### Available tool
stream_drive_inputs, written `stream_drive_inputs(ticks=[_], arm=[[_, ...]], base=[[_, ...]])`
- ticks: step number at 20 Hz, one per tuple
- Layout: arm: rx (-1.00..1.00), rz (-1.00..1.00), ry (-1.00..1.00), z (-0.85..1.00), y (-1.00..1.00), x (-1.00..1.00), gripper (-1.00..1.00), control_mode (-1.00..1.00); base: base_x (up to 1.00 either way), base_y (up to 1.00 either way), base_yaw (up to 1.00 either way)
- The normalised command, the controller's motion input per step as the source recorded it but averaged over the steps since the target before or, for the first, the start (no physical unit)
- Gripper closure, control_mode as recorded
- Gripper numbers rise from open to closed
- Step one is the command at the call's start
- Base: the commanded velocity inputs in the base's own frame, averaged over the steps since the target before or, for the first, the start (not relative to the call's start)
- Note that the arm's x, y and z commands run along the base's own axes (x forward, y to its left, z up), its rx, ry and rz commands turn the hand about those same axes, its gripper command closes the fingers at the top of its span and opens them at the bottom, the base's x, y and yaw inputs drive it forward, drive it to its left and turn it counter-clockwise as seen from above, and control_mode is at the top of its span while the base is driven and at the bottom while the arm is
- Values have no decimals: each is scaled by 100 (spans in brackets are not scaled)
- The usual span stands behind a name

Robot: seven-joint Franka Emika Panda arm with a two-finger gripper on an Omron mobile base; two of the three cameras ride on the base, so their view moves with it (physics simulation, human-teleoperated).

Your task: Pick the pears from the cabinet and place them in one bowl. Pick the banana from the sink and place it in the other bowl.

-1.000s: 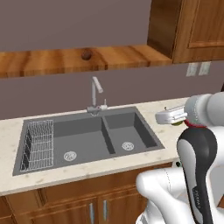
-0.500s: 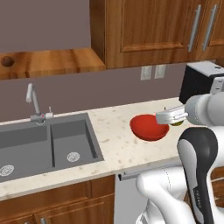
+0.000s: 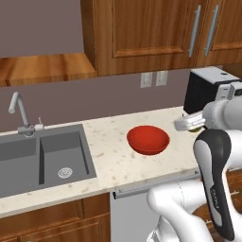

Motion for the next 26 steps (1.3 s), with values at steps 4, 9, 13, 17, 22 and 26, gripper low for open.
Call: stream_drive_inputs(ticks=[4,9,13,17,22,26], arm=[[-2,0,0,-35,-3,62,100,-100],[-3,0,2,-46,0,69,100,-100],[-4,0,9,-52,0,66,100,-100],[-5,0,9,-50,1,54,100,-100],[-1,0,3,-37,2,38,100,-100],[0,0,0,-4,1,2,100,-100]], base=[[0,0,0],[0,0,0],[0,0,0],[0,0,0],[0,0,0],[0,0,0]])
